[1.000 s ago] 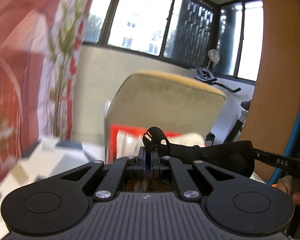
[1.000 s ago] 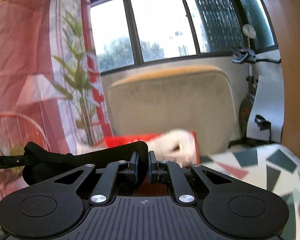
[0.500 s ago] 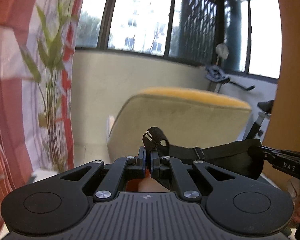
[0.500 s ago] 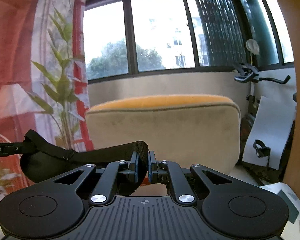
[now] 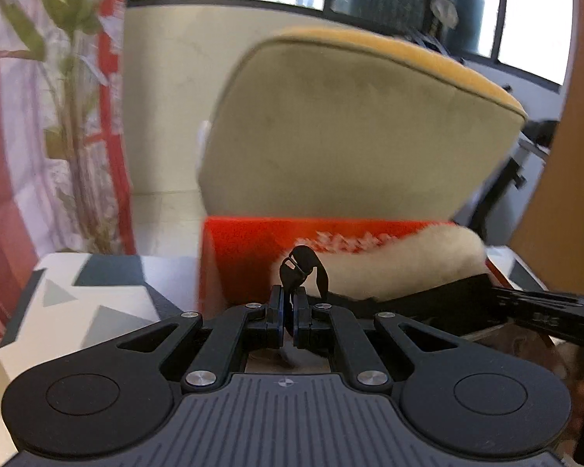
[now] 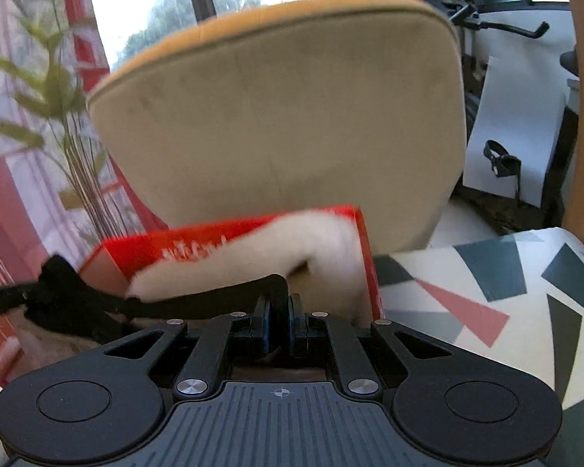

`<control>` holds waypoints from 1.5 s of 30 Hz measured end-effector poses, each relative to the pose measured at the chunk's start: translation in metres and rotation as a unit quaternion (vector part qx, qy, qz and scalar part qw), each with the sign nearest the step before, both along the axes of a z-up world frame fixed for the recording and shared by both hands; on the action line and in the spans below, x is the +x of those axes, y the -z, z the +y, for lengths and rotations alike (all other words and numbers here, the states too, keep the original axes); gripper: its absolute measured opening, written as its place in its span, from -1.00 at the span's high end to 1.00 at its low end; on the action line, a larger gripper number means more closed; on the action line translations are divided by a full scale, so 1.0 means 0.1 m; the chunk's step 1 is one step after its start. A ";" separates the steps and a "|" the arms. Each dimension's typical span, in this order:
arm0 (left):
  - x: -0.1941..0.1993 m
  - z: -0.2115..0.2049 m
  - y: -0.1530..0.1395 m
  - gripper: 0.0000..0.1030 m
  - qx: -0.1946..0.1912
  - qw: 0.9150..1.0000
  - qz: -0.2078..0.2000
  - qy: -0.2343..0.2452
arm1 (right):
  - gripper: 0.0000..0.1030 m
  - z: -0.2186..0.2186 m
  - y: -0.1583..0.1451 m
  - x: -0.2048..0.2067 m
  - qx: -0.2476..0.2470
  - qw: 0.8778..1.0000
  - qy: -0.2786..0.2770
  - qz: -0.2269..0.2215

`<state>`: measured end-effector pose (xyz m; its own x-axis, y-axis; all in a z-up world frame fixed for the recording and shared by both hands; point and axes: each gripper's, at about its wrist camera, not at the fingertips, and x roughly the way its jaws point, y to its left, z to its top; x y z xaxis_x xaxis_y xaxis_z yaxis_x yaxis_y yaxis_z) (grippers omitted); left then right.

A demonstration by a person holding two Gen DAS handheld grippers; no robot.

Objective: Organize soft objects
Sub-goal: 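Lift the black strap with both tools and lower it into the box, then open both tools to release the strap and withdraw from the box, then move both tools down toward the black gloves beside the grey mesh roll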

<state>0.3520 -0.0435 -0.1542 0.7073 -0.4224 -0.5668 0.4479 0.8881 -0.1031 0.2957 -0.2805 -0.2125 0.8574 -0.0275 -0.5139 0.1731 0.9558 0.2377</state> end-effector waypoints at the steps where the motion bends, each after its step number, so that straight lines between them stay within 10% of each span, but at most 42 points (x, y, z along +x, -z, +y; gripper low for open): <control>1: 0.03 -0.02 0.00 0.90 0.007 1.000 0.004 0.006 | 0.84 0.01 0.03 0.01 -0.007 1.000 -0.001 0.007; 10: 0.05 -0.02 0.02 0.74 0.019 1.000 -0.005 0.009 | 0.80 0.02 0.04 -0.02 -0.035 0.999 0.017 0.012; 12: 0.00 -0.01 -0.02 0.36 0.017 1.000 -0.012 0.008 | 0.66 0.01 0.01 -0.07 -0.040 0.999 0.020 0.009; 14: -0.06 0.00 -0.07 -0.52 0.014 1.000 -0.025 0.004 | 0.58 0.01 -0.03 -0.14 -0.045 0.999 0.023 0.002; 16: -0.13 0.01 -0.12 -0.71 0.011 0.999 -0.044 0.001 | 0.44 0.04 -0.06 -0.22 -0.054 0.998 0.027 -0.005; 32: -1.02 0.32 -0.15 -1.00 0.017 0.992 -0.113 -0.053 | -0.98 0.38 -0.26 -1.01 -0.082 0.992 -0.005 -0.092; 45: -1.48 0.57 0.17 -1.00 0.037 0.992 -0.075 -0.090 | -0.99 0.66 -0.18 -1.55 -0.098 0.988 -0.029 -0.113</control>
<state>0.2039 0.0134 -0.1707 0.8463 -0.2418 -0.4746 0.2859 0.9580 0.0216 0.1410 -0.2143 -0.1950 0.9525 -0.0546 -0.2997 0.0799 0.9941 0.0727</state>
